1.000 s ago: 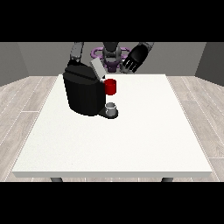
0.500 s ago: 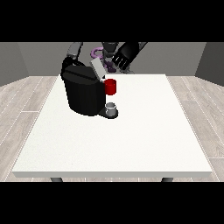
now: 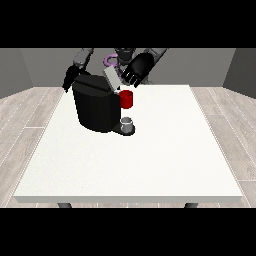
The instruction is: Insert the coffee pod into the coffee machine and close the lid
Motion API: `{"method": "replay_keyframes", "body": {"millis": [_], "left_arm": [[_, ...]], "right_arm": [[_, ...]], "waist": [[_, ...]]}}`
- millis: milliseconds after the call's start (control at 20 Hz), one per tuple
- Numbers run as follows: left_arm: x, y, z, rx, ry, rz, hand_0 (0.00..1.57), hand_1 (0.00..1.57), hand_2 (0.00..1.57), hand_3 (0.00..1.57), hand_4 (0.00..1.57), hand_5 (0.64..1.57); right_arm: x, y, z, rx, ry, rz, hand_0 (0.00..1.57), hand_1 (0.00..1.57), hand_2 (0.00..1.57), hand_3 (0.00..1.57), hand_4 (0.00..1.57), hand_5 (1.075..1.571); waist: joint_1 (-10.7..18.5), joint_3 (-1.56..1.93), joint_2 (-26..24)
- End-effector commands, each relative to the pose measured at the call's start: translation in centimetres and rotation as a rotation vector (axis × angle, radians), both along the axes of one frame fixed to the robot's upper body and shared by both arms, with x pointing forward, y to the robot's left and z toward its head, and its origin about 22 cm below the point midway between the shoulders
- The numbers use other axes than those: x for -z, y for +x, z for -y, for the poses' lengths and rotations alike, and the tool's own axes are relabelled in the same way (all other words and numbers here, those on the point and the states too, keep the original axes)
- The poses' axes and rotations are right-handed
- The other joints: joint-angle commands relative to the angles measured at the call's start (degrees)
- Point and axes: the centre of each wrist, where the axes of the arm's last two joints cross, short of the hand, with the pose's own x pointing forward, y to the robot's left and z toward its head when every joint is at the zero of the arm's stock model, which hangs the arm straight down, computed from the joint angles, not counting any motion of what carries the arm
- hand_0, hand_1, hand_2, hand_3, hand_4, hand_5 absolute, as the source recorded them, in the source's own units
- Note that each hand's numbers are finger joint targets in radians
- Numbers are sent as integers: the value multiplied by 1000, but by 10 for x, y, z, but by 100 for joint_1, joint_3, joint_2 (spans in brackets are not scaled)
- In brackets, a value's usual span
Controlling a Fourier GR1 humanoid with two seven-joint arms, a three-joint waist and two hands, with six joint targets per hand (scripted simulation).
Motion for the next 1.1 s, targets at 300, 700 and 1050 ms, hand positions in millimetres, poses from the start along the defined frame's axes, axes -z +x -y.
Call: {"method": "replay_keyframes", "body": {"millis": [300, 700, 1050], "left_arm": [[15, 4, 22, 21, 19, -18, 1248, 1248, 1286, 1244, 445, 1571], [-11, 6, 18, 18, -17, 14, 1193, 1193, 1234, 1191, 434, 1571], [-19, 6, 34, 53, 5, 32, 1216, 1216, 1259, 1200, 417, 1571]], "right_arm": [[-7, 8, 17, 55, -9, -17, 0, 0, 0, 0, 118, 1571], [-28, 19, 15, 35, 8, 38, 0, 0, 0, 0, 223, 1571], [-15, 20, 24, 91, 6, 34, 0, 0, 0, 0, 169, 1571]], "waist": [[78, 1, 140], [-39, 1, 426], [99, 3, 420]]}}
